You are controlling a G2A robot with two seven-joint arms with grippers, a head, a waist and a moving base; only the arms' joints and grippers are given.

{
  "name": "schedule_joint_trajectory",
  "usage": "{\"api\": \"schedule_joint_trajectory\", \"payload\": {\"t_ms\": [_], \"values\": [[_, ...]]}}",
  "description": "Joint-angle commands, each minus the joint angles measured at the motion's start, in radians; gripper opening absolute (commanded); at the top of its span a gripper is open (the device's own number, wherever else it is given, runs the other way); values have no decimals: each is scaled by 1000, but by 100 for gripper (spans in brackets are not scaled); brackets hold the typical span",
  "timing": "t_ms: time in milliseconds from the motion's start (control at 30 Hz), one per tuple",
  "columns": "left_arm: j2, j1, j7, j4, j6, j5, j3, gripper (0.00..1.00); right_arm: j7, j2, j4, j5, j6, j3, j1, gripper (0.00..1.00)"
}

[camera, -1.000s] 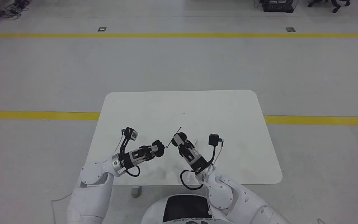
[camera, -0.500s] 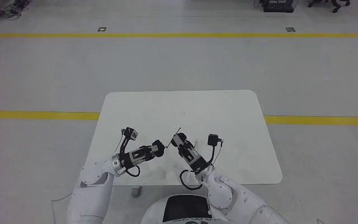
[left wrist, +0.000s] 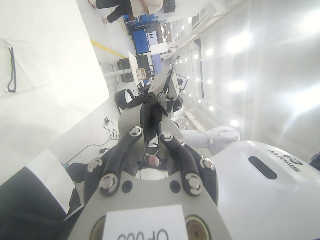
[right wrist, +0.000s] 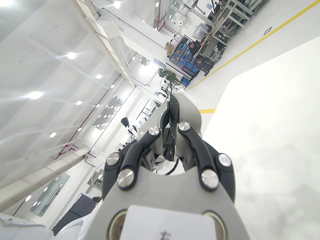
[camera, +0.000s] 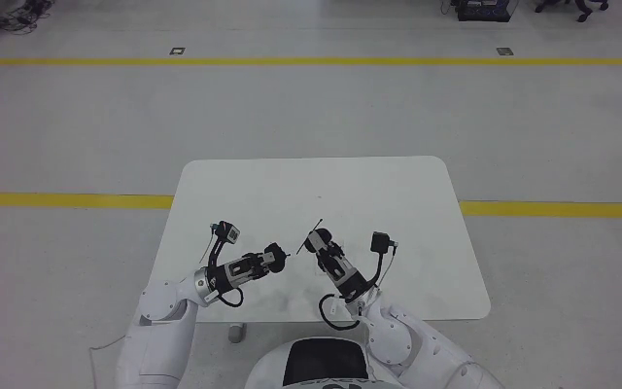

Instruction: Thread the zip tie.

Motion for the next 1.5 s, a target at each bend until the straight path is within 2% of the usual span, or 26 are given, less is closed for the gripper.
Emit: {"api": "schedule_joint_trajectory", "payload": {"t_ms": [0,933,1167,1467], "values": [[0,0,0,0,0,0,0,0,0,0,0,0,0,0,0,0],[0,0,0,0,0,0,0,0,-5,-2,-9,12,0,9,-4,0],[0,0,0,0,0,0,0,0,-89,-6,-25,59,0,2,-18,0],[0,0,0,0,0,0,0,0,-239,-22,34,87,0,-101,19,0]]}}
